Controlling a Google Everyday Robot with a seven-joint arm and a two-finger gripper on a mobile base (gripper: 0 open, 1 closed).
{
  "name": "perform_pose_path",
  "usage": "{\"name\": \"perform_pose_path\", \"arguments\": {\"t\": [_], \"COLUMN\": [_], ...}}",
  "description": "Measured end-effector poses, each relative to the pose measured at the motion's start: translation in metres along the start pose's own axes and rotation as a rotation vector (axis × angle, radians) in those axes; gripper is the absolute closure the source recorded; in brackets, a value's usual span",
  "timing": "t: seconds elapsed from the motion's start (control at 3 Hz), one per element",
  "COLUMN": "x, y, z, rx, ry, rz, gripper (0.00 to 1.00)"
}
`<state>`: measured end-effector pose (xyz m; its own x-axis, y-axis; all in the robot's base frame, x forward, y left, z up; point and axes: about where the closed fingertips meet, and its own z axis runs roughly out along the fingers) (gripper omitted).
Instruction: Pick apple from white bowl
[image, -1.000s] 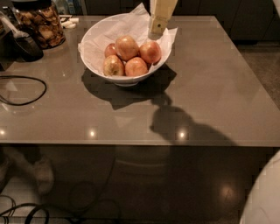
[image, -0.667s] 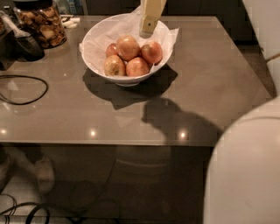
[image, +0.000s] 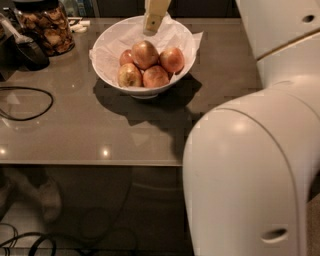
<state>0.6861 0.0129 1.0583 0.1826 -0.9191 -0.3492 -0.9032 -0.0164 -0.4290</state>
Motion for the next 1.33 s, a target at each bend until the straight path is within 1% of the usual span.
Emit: {"name": "perform_pose_path", "arguments": {"t": [0.33, 0.67, 1.33], "x": [-0.005, -0.008, -0.011], "y": [-0.008, -0.011, -0.01], "z": [0.012, 0.022, 0.053], "rx": [-0.007, -0.019, -0.07], "ry": [-0.012, -0.022, -0.041], "rz": [0.003, 0.01, 0.03], "gripper": [0.22, 0.23, 0.22]}}
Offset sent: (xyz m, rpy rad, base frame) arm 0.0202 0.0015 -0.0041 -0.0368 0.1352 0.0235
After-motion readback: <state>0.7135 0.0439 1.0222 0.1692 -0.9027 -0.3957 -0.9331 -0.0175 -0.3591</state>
